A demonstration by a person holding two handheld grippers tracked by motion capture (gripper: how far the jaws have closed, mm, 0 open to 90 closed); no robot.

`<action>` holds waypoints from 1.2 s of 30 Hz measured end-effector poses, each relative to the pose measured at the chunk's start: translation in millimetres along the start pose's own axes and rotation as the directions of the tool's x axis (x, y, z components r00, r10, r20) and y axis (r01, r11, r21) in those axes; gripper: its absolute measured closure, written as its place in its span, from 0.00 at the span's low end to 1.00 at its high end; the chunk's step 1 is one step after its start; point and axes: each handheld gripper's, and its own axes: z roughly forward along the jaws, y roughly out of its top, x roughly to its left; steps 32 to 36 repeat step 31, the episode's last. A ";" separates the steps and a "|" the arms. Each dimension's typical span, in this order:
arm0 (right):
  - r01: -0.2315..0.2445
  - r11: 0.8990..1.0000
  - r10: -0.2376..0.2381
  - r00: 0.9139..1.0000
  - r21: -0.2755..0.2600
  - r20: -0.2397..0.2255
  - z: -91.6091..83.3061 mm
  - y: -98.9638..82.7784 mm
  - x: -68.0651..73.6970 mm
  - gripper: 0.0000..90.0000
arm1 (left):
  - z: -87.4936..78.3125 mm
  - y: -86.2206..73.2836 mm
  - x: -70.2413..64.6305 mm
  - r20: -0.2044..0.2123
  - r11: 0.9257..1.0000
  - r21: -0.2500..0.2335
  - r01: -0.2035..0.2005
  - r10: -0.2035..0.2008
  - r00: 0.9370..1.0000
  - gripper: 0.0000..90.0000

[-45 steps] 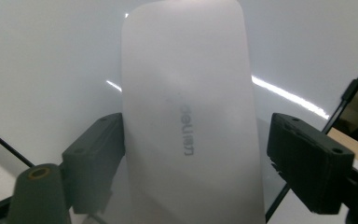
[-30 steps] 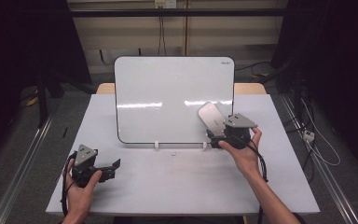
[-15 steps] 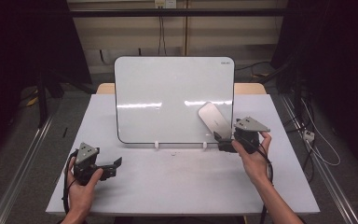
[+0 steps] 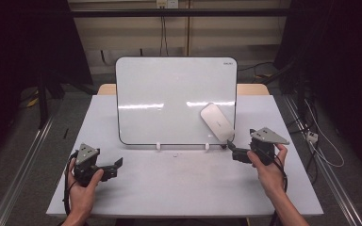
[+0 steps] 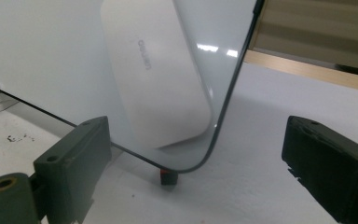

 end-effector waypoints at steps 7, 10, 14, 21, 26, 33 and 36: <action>-0.024 0.999 0.023 1.000 0.027 0.021 -8.0 -18.2 -6.8 0.08 | -1.8 0.1 -2.1 0.000 1.000 -0.004 -0.016 0.016 1.000 0.07; -0.021 0.999 0.019 0.999 0.039 0.029 -10.2 -25.5 -8.2 0.08 | -1.5 0.0 -3.0 0.001 1.000 -0.012 -0.018 0.018 1.000 0.07; -0.044 0.998 0.042 0.998 0.042 0.043 -17.7 -36.7 -14.4 0.08 | -3.5 0.5 -2.0 -0.007 1.000 -0.013 -0.018 0.017 1.000 0.07; -0.077 0.996 0.074 0.996 0.041 0.058 -33.2 -53.8 -20.6 0.08 | -3.9 1.1 -3.4 -0.023 0.999 -0.034 -0.015 0.014 1.000 0.07; -0.081 0.996 0.078 0.994 0.034 0.072 -39.1 -62.3 -18.8 0.08 | -3.0 1.4 -2.5 -0.021 0.999 -0.033 -0.007 0.006 1.000 0.07; -0.081 0.996 0.079 0.995 0.033 0.062 -37.2 -61.5 -18.7 0.08 | -1.1 1.4 -2.5 -0.022 1.000 -0.020 -0.005 0.005 1.000 0.07; -0.081 0.996 0.079 0.995 0.033 0.062 -37.2 -61.5 -18.7 0.08 | -1.1 1.4 -2.5 -0.022 1.000 -0.020 -0.005 0.005 1.000 0.07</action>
